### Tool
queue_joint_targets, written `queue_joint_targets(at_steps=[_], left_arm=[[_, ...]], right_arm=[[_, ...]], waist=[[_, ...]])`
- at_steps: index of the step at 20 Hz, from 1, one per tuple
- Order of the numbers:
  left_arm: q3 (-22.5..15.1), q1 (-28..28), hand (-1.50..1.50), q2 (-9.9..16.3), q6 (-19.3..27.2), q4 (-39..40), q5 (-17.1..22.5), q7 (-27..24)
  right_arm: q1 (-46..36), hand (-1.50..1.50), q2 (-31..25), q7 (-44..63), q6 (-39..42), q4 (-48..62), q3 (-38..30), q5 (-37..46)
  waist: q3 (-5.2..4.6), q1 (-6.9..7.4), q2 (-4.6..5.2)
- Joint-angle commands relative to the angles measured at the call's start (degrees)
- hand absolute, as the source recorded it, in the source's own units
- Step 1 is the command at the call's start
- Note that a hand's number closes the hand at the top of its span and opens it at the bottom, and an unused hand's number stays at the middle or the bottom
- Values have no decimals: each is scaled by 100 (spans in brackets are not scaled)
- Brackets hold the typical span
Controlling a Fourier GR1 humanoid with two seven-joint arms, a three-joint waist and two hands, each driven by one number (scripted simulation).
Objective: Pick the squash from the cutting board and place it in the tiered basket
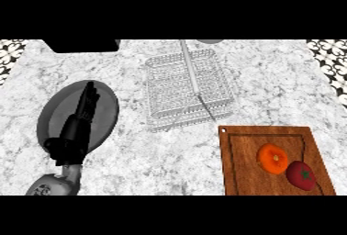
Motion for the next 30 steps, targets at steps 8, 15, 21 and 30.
queue_joint_targets(at_steps=[8,15,21,30], left_arm=[[-36,91,0,-88,83,57,-82,48],[-133,82,0,-67,41,-105,-203,182],[96,-523,0,-179,-90,211,-229,456],[141,-501,0,-658,-175,634,-522,87]], right_arm=[[524,-150,-2072,-251,353,-1980,-1255,3122],[867,-150,-1936,651,-452,-4100,-938,4536],[927,-150,-1424,2119,-635,-5372,-313,4671],[419,-150,-991,3234,-261,-5740,544,5323]], waist=[[-40,-88,-66],[-37,43,-41],[-30,117,-1],[-26,158,9]])
